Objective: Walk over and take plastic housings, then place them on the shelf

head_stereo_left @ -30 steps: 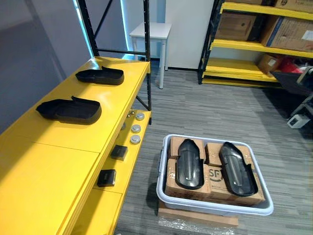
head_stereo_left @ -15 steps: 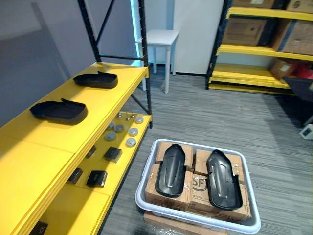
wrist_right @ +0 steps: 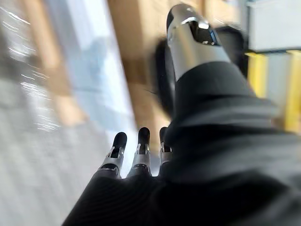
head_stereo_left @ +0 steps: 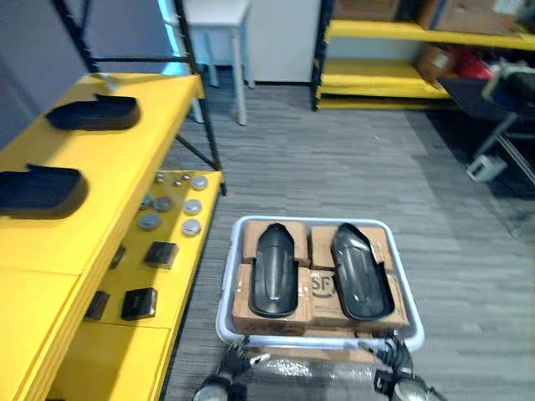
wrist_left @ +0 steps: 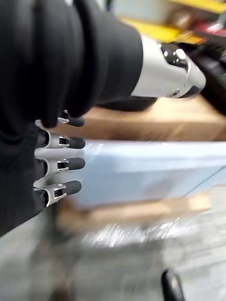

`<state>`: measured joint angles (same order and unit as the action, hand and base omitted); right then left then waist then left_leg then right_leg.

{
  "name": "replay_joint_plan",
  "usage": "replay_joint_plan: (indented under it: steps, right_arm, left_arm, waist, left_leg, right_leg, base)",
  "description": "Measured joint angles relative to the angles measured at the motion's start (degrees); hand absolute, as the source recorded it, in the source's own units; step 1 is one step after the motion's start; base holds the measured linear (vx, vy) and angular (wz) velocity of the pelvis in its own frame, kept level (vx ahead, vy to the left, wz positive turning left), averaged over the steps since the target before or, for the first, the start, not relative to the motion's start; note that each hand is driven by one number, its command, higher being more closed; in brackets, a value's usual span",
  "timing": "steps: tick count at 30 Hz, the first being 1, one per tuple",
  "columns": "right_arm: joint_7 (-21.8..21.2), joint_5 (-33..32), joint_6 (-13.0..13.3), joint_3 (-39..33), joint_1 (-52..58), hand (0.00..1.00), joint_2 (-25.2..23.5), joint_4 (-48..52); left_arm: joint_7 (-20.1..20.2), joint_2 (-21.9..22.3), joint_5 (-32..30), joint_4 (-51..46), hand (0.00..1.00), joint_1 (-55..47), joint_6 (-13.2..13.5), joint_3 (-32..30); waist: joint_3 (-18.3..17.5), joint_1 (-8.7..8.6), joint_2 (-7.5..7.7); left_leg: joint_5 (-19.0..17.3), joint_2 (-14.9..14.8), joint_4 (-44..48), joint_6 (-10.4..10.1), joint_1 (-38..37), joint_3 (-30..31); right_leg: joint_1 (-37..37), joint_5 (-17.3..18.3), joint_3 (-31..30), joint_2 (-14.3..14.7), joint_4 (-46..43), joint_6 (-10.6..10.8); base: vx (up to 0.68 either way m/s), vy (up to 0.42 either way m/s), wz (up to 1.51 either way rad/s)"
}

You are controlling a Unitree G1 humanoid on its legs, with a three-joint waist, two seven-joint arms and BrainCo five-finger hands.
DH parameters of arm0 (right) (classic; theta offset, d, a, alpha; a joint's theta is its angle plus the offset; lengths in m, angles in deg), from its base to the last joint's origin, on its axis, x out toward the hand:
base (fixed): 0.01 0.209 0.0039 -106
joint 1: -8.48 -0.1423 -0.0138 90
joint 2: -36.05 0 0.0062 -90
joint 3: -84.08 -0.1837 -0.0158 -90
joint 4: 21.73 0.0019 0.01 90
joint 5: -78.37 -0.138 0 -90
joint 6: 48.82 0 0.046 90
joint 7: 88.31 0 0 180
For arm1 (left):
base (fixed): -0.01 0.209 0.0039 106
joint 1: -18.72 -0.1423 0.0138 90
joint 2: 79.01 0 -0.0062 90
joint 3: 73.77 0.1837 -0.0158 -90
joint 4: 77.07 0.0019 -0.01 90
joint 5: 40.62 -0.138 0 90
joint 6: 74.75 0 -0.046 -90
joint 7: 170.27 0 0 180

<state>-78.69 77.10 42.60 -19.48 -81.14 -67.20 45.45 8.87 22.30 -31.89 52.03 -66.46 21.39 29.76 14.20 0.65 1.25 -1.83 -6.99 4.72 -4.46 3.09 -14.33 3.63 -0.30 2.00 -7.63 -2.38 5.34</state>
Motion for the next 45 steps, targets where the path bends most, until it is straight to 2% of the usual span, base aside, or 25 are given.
replay_joint_plan:
  steps: [5, 7, 8, 10, 11, 12, 14, 16, 18, 19, 22, 30, 36, 40, 45]
  right_arm:
    - [4.1, 1.9, 0.0, -0.5, -4.1, 0.0, -0.1, 3.5]
    - [5.6, 2.1, 0.0, -1.7, -8.9, 0.0, 0.2, 3.5]
    - [6.0, 2.1, 0.0, -1.9, -10.1, 0.0, 0.6, 3.4]
    - [7.1, 2.1, 0.0, -2.1, -15.1, 0.0, 3.2, 2.0]
    - [7.5, 2.1, 0.0, -2.2, -17.7, 0.0, 4.7, 0.7]
    - [8.0, 1.9, 0.0, -2.3, -21.1, 0.0, 7.1, -1.8]
    - [8.8, 1.6, -0.1, -2.9, -27.4, 0.0, 12.0, -7.9]
    - [9.2, 0.5, -0.1, -3.6, -36.6, 0.0, 18.6, -17.1]
    - [9.2, -0.9, -0.1, -2.0, -44.4, 0.0, 23.7, -24.4]
    - [9.2, -1.4, -0.1, -0.5, -49.3, 0.0, 27.8, -29.5]
    - [9.2, -2.7, -0.1, 0.4, -53.7, 0.0, 33.3, -35.5]
    - [8.1, -2.6, -0.5, 3.7, -59.5, 0.0, 36.1, -45.4]
    - [2.5, -2.0, -1.8, 5.8, -59.9, 0.0, 40.1, -50.2]
    - [0.8, 2.5, -3.2, 5.7, -59.9, 0.0, 40.2, -52.8]
    - [0.8, 6.3, -4.4, 4.4, -60.8, 0.0, 40.3, -55.5]
  left_arm:
    - [-2.0, -0.7, 1.4, 3.1, 0.0, 1.4, 1.7, 0.3]
    - [-2.2, -0.7, 1.4, 4.9, 0.0, 1.8, 4.3, -1.6]
    - [-2.2, -0.6, 1.4, 5.4, 0.0, 2.0, 4.8, -2.4]
    - [-2.5, -0.7, 1.1, 10.3, 0.0, 2.5, 4.1, -5.9]
    - [-2.7, -1.0, 1.1, 13.5, 0.0, 2.3, 2.8, -7.1]
    - [-3.2, -1.7, 1.1, 16.8, 0.0, 1.3, 1.1, -8.1]
    - [-3.6, -3.3, 1.0, 17.1, 0.0, 0.0, -0.1, -10.0]
    - [-3.7, -4.0, 1.8, 16.0, 0.0, -0.4, 0.2, -12.7]
    - [-3.6, -5.0, 1.6, 16.1, 0.0, -1.6, 0.0, -12.7]
    - [-3.6, -5.2, 1.6, 16.4, 0.0, -3.4, -0.1, -12.6]
    - [-3.6, -4.9, 2.0, 17.2, 0.0, -4.9, -0.6, -12.5]
    - [-3.8, -5.0, 6.1, 18.0, 0.0, -6.1, -0.3, -10.1]
    - [-3.7, -4.9, 7.1, 16.3, 0.0, -6.3, 0.0, -9.7]
    - [-3.7, -5.0, 8.1, 15.3, 0.0, -6.2, 0.3, -9.7]
    - [-3.8, -4.6, 8.1, 14.5, 0.0, -6.3, 0.3, -9.7]
  waist:
    - [2.6, 0.21, 0.05]
    - [4.0, 0.53, 0.01]
    - [4.1, 0.54, -0.01]
    - [5.2, 0.61, -0.23]
    - [6.3, 0.74, -0.28]
    - [7.4, 0.75, -0.31]
    - [9.3, 1.05, -0.55]
    - [11.5, 2.03, -1.86]
    - [12.1, 2.35, -2.89]
    - [12.4, 2.56, -3.32]
    - [12.9, 3.66, -3.79]
    - [13.5, 3.96, -4.1]
    - [13.8, 3.8, -4.93]
    - [13.9, 3.87, -5.02]
    - [14.0, 4.6, -5.61]
  left_leg:
    - [0.4, 0.1, 0.2, 0.5, 1.8, 0.4]
    - [0.7, 0.2, 0.4, 0.7, 2.6, 1.2]
    - [0.7, 0.2, 0.6, 0.7, 3.0, 1.6]
    - [0.9, 0.3, 1.1, 0.8, 4.2, 2.2]
    - [0.9, 0.4, 1.2, 0.9, 4.4, 2.3]
    - [0.9, 0.4, 1.8, 0.9, 5.7, 2.8]
    - [1.2, 0.5, 2.5, 1.2, 7.9, 4.5]
    - [1.3, 0.5, 3.8, 1.3, 9.6, 5.5]
    - [1.3, 0.5, 4.8, 1.4, 11.5, 6.3]
    - [1.2, 0.6, 5.8, 1.4, 13.6, 7.3]
    - [1.2, 0.6, 7.3, 1.4, 16.3, 9.4]
    - [1.3, 1.0, 8.5, 1.8, 19.2, 12.0]
    - [1.8, 1.2, 8.5, 2.3, 20.5, 12.7]
    - [2.1, 1.4, 8.6, 2.4, 21.2, 13.4]
    - [2.2, 1.8, 8.6, 2.5, 21.7, 13.8]
  right_leg:
    - [1.5, -0.7, 0.1, 0.0, 0.0, 0.0]
    - [1.7, -0.9, 0.5, -0.1, 0.0, 0.0]
    - [1.9, -1.0, 0.6, -0.1, 0.0, 0.0]
    - [2.5, -1.2, 0.7, -0.2, 0.0, 0.0]
    - [2.6, -1.3, 0.8, -0.3, 0.0, 0.1]
    - [3.3, -1.4, 1.0, -0.3, 0.0, 0.2]
    - [4.3, -1.7, 2.1, -0.4, -0.2, 0.1]
    - [4.8, -2.3, 2.3, -0.4, -0.2, 0.1]
    - [6.0, -3.2, 2.3, -0.4, -0.1, 0.2]
    - [7.1, -3.6, 2.5, -0.5, -0.2, 0.3]
    - [8.2, -4.4, 3.5, -0.4, -0.2, 0.3]
    - [9.3, -5.0, 5.0, -0.4, -0.6, 0.1]
    - [10.3, -5.0, 5.3, -0.4, -0.5, 0.1]
    - [10.3, -5.1, 6.3, -0.4, -0.2, 0.0]
    - [10.4, -5.2, 6.6, -0.6, -0.1, -0.2]
  base:
    - [-0.03, 0.018, -0.01]
    - [-0.04, 0.008, 0.16]
    - [-0.04, 0.008, 0.2]
    - [-0.03, 0.017, 0.13]
    - [-0.05, 0.024, 0.1]
    - [-0.05, 0.017, 0.2]
    - [-0.04, 0.007, 0.36]
    - [-0.08, 0.032, 0.25]
    - [-0.07, 0.053, 0.16]
    - [-0.04, 0.055, 0.24]
    - [-0.03, 0.038, 0.29]
    - [-0.04, 0.033, 0.16]
    - [0.0, 0.003, 0.03]
    - [-0.01, 0.009, 0.09]
    - [-0.01, 0.011, 0.03]
